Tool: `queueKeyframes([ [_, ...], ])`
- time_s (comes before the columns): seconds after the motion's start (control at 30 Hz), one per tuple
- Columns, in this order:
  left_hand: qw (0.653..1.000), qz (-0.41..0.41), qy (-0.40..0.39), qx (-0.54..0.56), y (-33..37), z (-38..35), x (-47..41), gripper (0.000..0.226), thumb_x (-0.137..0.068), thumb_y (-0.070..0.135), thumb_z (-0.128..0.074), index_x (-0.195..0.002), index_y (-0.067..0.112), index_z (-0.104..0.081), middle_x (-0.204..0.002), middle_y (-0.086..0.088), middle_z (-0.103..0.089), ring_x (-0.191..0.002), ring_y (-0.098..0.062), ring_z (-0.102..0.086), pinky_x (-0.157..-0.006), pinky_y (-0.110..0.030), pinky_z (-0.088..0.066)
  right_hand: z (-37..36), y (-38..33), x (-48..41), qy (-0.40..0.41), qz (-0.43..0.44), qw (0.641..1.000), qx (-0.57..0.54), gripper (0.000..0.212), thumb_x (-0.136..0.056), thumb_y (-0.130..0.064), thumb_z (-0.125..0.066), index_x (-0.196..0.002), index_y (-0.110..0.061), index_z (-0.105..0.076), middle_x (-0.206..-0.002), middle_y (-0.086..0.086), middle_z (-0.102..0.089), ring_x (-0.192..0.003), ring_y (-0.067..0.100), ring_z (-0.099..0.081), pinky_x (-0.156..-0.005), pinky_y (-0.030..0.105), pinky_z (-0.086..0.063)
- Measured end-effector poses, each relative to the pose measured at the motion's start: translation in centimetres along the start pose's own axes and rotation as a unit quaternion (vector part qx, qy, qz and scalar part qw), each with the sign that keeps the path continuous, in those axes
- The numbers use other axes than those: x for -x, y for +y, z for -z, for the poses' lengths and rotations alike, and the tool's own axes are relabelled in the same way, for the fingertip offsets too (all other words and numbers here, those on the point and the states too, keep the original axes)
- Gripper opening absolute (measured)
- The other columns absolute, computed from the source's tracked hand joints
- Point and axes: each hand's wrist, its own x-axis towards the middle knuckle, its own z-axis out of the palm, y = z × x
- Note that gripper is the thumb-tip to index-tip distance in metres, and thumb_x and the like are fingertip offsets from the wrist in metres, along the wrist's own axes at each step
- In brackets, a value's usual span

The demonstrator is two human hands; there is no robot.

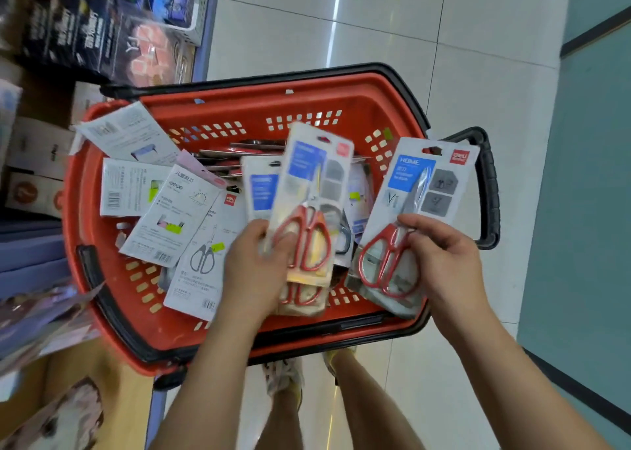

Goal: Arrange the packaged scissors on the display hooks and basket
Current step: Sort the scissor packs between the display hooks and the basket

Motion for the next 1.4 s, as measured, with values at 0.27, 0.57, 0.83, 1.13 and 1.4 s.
queueKeyframes([
  [0.27, 0.944, -0.005, -0.037, 0.327, 7.3, 6.3, 7.3, 0.042, -0.099, 0.004, -0.051, -0.135, 0.025, -0.050, -0.124, -0.009, -0.067, -0.109, -0.024, -0.067, -0.087, -0.041, -0.056, -2.4, -11.5, 8.9, -0.264, 0.095, 0.959, 0.043, 0.020, -0.081, -0.040, -0.069, -0.089, -0.023, -0.074, -0.082, -0.014, -0.076, -0.079, -0.001, -0.070, -0.072, 0.014, -0.052],
  [0.57, 0.932, -0.117, 0.013, 0.343, 18.3, 16.3, 19.5, 0.072, -0.081, 0.005, -0.048, -0.149, 0.027, -0.037, -0.133, 0.002, -0.063, -0.121, -0.018, -0.059, -0.105, -0.045, -0.043, -2.2, -22.0, 22.5, -0.350, 0.179, 0.919, 0.019, 0.064, -0.081, -0.014, -0.078, -0.133, -0.029, -0.044, -0.114, -0.006, -0.071, -0.103, 0.012, -0.070, -0.092, 0.034, -0.057],
  [0.83, 0.905, -0.146, 0.225, 0.330, 23.6, 18.7, 31.4, 0.040, -0.092, 0.016, -0.056, -0.131, 0.026, -0.058, -0.118, 0.010, -0.069, -0.111, -0.008, -0.064, -0.090, -0.027, -0.052, 1.6, -27.9, 31.0, -0.473, 0.246, 0.846, 0.001, 0.094, -0.082, -0.010, -0.075, -0.153, -0.037, -0.019, -0.147, -0.006, -0.051, -0.129, 0.009, -0.055, -0.106, 0.030, -0.046],
  [1.13, 0.852, -0.117, 0.359, 0.364, 20.3, 22.4, 42.7, 0.035, -0.088, 0.033, -0.071, -0.121, 0.021, -0.067, -0.110, -0.008, -0.071, -0.098, -0.019, -0.069, -0.082, -0.037, -0.059, 2.7, -30.2, 39.3, -0.647, 0.248, 0.714, 0.104, 0.095, -0.073, -0.007, -0.081, -0.147, -0.042, -0.033, -0.133, -0.005, -0.064, -0.118, 0.020, -0.065, -0.098, 0.044, -0.054],
  [1.4, 0.758, -0.097, 0.467, 0.445, 13.5, 24.4, 53.6, 0.029, -0.088, 0.005, -0.068, -0.115, 0.015, -0.070, -0.099, -0.010, -0.075, -0.085, -0.025, -0.071, -0.078, -0.038, -0.060, 2.4, -24.6, 49.7, -0.709, 0.283, 0.622, 0.174, 0.060, -0.074, -0.009, -0.081, -0.126, -0.023, -0.053, -0.106, -0.001, -0.074, -0.096, 0.013, -0.072, -0.079, 0.028, -0.058],
])
